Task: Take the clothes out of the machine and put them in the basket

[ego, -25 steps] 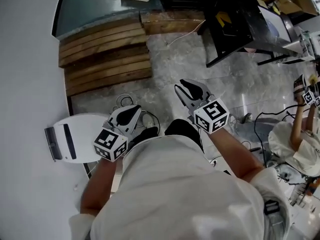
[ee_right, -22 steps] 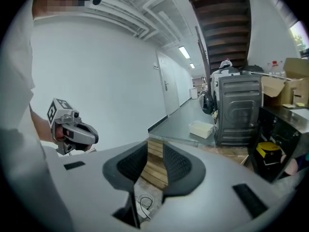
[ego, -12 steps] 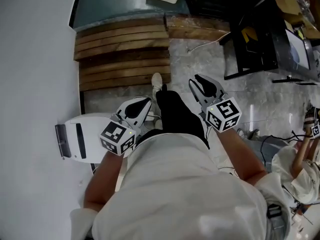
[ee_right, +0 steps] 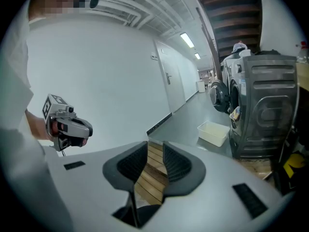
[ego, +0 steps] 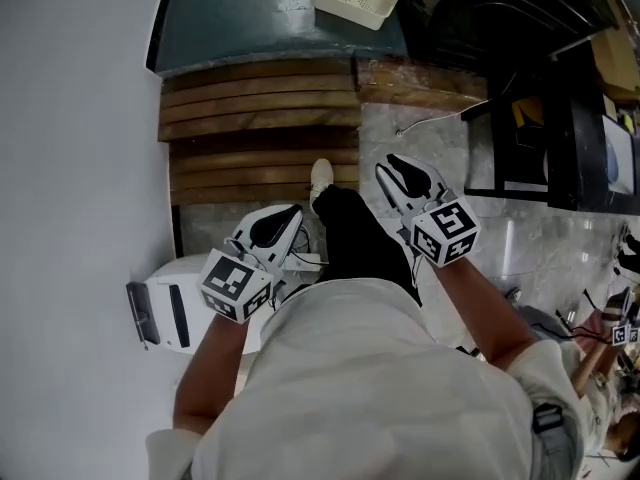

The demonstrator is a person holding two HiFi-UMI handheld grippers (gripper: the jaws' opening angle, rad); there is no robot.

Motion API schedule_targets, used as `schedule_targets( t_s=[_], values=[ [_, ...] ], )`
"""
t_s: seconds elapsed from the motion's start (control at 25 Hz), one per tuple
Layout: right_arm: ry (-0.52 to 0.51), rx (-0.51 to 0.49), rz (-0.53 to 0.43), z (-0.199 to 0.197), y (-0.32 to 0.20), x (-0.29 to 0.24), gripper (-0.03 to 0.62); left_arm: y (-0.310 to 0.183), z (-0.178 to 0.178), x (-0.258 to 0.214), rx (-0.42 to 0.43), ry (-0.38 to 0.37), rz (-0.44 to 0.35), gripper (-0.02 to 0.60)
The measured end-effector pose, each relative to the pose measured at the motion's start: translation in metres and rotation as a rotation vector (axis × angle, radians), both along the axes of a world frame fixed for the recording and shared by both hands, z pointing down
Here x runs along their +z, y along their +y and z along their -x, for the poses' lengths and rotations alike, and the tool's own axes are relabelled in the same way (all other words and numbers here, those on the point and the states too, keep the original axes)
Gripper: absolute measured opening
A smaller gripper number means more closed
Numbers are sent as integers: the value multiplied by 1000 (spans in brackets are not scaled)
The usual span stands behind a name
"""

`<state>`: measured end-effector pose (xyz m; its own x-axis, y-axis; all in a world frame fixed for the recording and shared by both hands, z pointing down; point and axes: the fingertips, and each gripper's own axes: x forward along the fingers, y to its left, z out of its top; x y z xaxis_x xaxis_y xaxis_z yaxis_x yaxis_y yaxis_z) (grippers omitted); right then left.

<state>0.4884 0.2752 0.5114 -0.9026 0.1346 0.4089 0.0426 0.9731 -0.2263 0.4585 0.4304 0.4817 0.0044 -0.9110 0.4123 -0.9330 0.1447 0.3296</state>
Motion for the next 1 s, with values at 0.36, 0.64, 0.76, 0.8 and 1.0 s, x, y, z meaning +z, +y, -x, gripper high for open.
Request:
schedule_targets(
  t_s=[0.36, 0.64, 0.76, 0.8, 1.0],
  values=[
    [50, 28, 43, 144, -119, -12, 81, -130, 148, -38, 85, -16, 49, -5],
    [42, 95, 60, 202, -181, -44, 81, -204, 212, -93, 162, -47, 55, -5],
    [38, 135, 64, 211, -204, -58, 81, -230, 224, -108, 210, -42, 50, -5],
    [36, 151, 65, 214, -212, -61, 81, -238, 229, -111, 223, -43, 49, -5],
    [46, 212, 69, 224, -240, -66, 81, -270, 259, -123, 254, -47, 28, -5]
  ],
)
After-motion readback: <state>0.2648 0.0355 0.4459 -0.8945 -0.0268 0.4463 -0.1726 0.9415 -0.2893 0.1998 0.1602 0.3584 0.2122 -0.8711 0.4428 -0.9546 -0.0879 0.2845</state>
